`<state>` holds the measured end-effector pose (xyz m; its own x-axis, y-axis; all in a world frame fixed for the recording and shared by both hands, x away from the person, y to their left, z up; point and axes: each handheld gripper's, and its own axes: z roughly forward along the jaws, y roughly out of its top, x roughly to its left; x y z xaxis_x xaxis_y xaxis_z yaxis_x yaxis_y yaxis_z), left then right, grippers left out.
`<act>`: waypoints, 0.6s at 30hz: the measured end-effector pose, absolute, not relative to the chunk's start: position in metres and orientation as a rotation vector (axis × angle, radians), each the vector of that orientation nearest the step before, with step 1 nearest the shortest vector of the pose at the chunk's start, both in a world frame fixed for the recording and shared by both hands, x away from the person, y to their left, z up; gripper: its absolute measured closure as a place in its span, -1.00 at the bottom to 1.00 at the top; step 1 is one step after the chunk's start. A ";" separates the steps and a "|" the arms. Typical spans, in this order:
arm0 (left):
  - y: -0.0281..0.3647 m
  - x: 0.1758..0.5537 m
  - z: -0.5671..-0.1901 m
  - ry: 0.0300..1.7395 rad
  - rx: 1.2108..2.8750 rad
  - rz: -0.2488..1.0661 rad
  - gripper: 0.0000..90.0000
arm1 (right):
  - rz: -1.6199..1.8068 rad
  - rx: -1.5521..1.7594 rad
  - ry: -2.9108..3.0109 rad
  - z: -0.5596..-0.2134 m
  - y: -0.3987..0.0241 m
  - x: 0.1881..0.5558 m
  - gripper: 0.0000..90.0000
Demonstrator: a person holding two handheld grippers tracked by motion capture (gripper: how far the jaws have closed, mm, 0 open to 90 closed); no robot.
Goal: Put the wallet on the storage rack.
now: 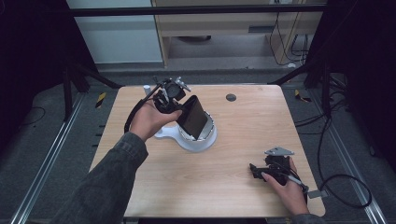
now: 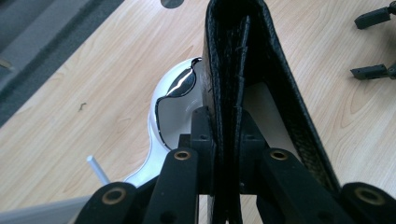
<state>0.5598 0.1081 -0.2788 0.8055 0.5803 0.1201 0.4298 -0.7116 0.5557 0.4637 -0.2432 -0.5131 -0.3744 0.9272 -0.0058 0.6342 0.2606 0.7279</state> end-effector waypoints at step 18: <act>0.091 0.580 -0.300 0.757 2.502 0.307 0.79 | 0.903 1.418 2.103 -0.513 -0.243 0.463 -0.96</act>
<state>0.5800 0.0914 -0.3004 0.8196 0.5689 0.0676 0.4549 -0.7180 0.5268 0.4634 -0.2430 -0.5130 -0.3736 0.9276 -0.0037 0.6364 0.2592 0.7265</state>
